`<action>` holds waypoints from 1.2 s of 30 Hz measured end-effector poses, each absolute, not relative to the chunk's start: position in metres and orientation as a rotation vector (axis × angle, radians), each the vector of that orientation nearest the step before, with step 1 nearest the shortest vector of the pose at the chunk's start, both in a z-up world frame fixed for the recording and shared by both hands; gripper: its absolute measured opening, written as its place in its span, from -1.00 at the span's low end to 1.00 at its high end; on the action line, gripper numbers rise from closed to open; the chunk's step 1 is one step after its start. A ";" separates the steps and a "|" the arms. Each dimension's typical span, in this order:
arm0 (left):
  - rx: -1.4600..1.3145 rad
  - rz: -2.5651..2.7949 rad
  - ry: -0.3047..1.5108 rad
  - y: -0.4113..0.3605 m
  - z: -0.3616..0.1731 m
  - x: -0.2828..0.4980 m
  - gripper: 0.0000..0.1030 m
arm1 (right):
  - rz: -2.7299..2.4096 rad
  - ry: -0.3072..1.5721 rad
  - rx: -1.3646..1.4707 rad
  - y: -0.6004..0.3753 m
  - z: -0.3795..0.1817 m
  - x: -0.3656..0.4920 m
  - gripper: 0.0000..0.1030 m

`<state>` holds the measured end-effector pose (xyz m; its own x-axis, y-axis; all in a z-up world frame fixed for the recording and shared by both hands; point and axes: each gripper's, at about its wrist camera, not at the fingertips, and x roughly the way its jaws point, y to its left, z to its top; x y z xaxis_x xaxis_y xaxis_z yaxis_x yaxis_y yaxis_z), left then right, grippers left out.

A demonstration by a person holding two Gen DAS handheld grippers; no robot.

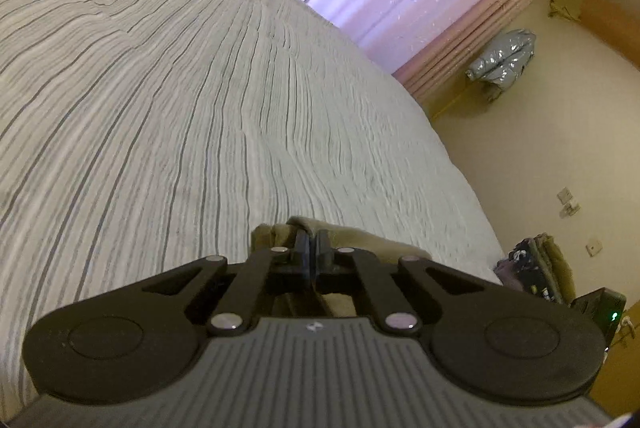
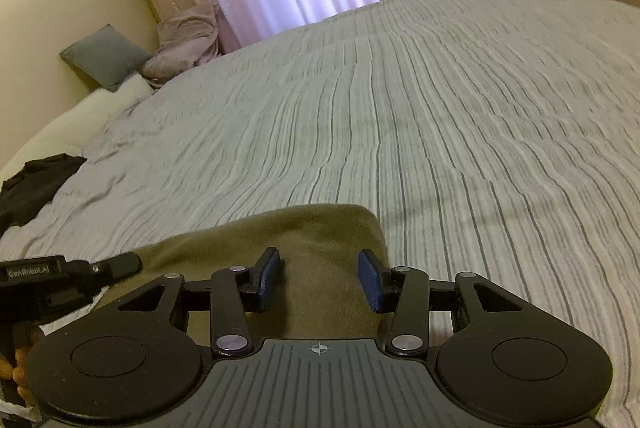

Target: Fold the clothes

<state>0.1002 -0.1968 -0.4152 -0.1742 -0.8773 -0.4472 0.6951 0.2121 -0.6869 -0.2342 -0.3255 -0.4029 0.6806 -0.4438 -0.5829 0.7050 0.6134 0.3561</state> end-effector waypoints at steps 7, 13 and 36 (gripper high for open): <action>-0.210 -1.385 0.930 -0.192 -0.373 0.090 -1.00 | -0.702 0.431 0.574 -0.332 -0.392 -0.237 -0.16; -0.043 -1.454 0.857 -0.204 -0.346 0.053 -1.00 | -0.682 0.440 0.549 -0.332 -0.392 -0.231 -0.16; 0.038 -1.298 0.804 -0.161 -0.364 0.045 -0.97 | -0.848 0.350 0.723 -0.313 -0.391 -0.294 -0.18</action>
<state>0.0454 -0.1606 -0.3640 0.0435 -0.8366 -0.5460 0.8614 0.3083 -0.4036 -0.2936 -0.3130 -0.3913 0.6253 -0.5551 -0.5486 0.7804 0.4469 0.4373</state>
